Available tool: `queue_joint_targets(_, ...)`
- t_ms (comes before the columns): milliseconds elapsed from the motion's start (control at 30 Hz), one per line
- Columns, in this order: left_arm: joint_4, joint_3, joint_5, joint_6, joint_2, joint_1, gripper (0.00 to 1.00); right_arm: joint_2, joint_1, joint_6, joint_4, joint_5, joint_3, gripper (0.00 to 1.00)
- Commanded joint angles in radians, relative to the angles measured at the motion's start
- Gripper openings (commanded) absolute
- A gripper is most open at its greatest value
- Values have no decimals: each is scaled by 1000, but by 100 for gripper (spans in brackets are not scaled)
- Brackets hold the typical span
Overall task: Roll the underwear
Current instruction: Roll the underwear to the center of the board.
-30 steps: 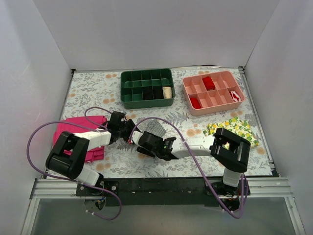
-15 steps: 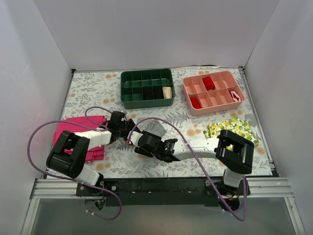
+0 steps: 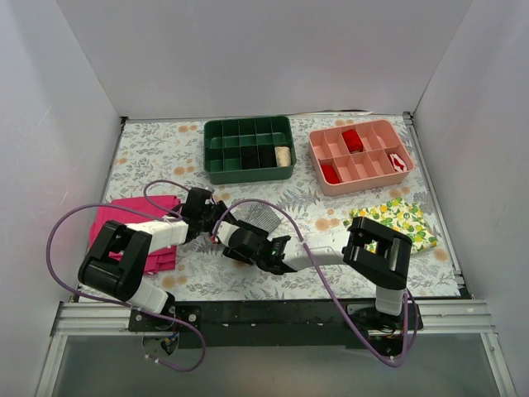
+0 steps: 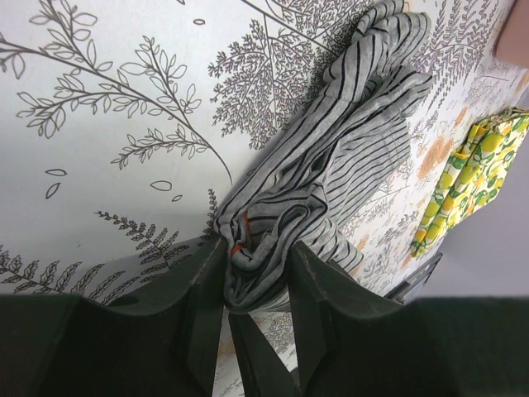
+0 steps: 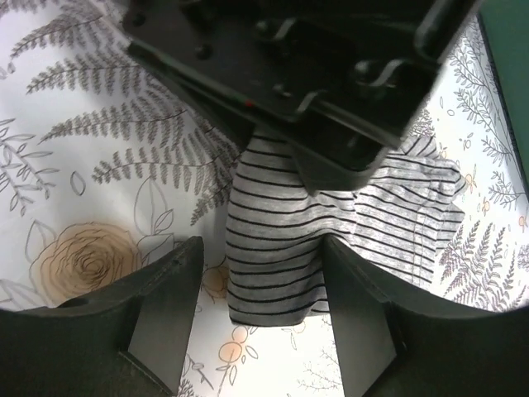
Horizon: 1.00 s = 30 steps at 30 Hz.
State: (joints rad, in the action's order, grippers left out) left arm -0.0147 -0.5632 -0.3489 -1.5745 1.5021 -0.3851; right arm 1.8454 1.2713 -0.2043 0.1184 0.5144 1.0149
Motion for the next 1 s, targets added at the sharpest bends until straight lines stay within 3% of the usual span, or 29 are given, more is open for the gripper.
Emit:
queue_joint_targets(0,191,54,120,67,55,-3,33,0,-24,51,3,1,-73,67)
queue_joint_targets(300,194,31,108,82,73,-3,33,-57,-29,60,-17,-16,-142,67)
queue_joint_targets(533,200,17,99,91,76,-3,33,-8,-53,28,-20,-66,-125,65)
queue_joint_targets(633,203,16,96,99,82,-3,33,14,-64,34,-26,-88,-119,59)
queue_joint_targets(733,205,19,94,103,86,-3,33,15,-70,42,-26,-103,-131,45)
queue_joint_targets(767,205,20,93,105,86,-1,33,14,-72,42,-29,-111,-134,36)
queue_joint_targets(833,206,17,87,105,84,-1,33,12,-75,48,-33,-120,-136,30)
queue_joint_targets(867,208,14,87,107,81,-1,34,8,-76,51,-42,-158,-134,22)
queue_joint_targets(967,222,-6,83,113,70,0,37,-11,-95,74,-51,-264,-136,13)
